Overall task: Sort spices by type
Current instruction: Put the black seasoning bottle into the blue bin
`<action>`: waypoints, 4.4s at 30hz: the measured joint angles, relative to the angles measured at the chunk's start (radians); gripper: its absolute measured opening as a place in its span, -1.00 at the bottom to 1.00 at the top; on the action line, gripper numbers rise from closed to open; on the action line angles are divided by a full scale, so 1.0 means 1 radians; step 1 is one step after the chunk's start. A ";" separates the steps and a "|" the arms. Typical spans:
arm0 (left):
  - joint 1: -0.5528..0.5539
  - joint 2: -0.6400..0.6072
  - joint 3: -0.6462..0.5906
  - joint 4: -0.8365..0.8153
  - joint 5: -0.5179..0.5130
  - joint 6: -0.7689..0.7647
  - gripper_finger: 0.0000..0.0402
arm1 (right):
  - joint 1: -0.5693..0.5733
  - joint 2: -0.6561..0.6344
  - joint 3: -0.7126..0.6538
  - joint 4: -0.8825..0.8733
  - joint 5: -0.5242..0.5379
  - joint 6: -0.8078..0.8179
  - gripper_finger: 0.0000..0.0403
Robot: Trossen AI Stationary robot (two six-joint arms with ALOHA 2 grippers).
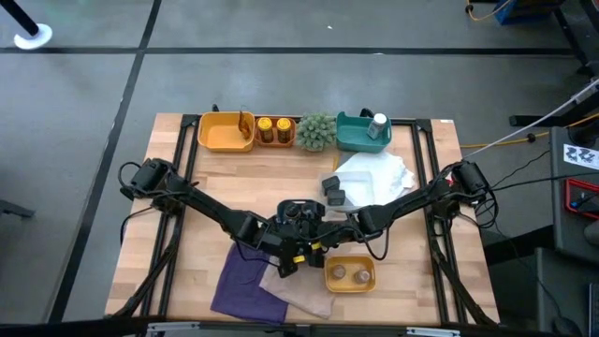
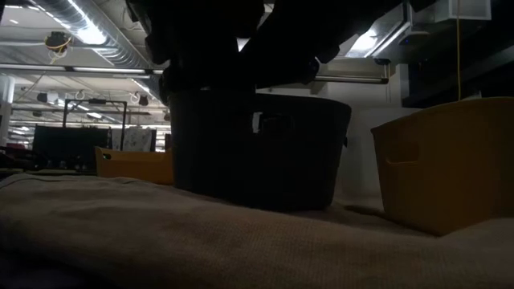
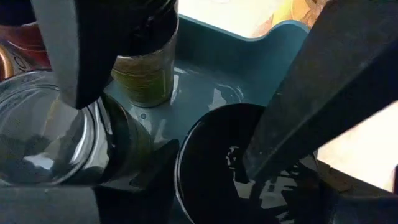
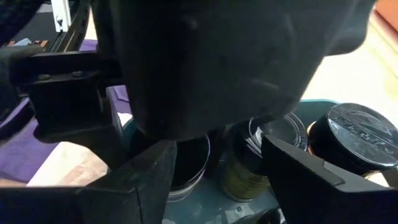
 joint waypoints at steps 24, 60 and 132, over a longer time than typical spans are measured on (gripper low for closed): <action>0.026 0.004 0.000 0.006 0.029 0.106 0.11 | 0.000 0.000 0.000 -0.005 -0.004 -0.002 0.20; 0.025 0.007 0.001 0.003 0.018 0.175 0.11 | 0.014 -0.316 -0.003 -0.497 -0.003 0.042 0.20; 0.024 0.007 0.000 0.002 0.023 0.172 0.11 | -0.229 -1.429 -1.098 -0.085 -0.164 -0.089 0.20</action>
